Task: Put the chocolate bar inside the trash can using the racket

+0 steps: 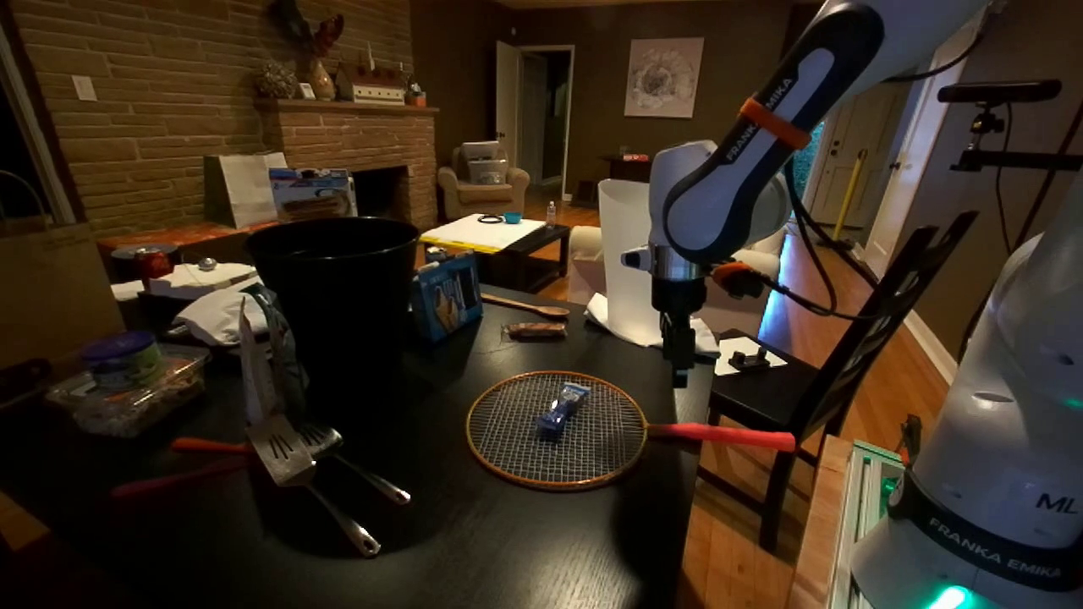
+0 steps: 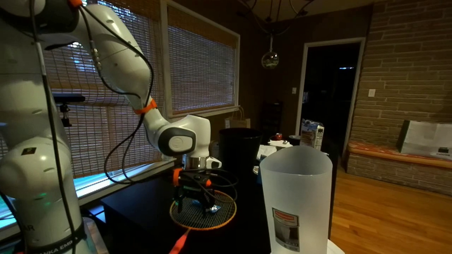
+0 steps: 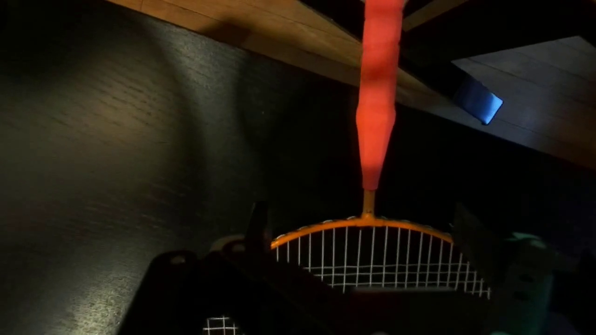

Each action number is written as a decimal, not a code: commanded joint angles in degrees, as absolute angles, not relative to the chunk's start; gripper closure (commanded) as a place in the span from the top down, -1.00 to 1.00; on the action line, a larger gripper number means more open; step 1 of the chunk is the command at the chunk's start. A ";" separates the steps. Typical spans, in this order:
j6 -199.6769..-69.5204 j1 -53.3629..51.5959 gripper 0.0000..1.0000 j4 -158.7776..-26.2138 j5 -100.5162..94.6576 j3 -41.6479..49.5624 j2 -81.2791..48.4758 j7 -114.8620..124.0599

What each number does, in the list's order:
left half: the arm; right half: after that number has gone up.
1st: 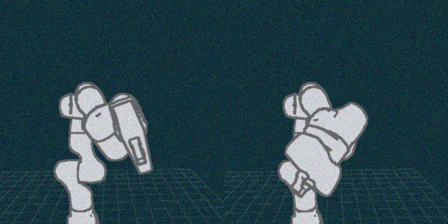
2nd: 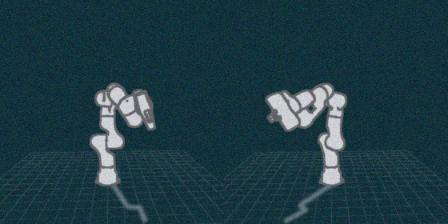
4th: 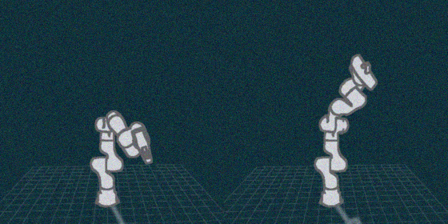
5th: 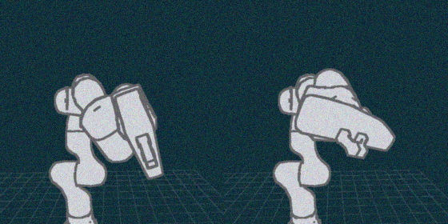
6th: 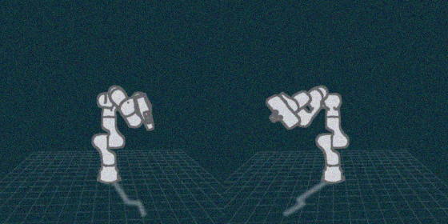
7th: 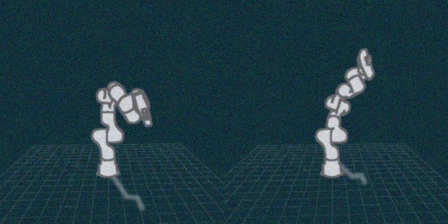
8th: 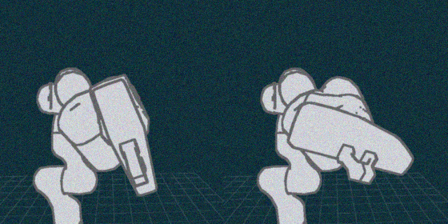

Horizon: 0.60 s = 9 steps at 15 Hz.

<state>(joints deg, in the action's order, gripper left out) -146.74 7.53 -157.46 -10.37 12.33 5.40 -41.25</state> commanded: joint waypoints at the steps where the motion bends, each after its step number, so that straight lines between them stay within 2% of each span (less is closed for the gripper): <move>1: -152.50 8.91 1.00 -157.45 -11.41 12.42 0.46 -40.51; 9: -160.44 10.90 1.00 -157.46 -8.81 11.04 -8.20 -41.50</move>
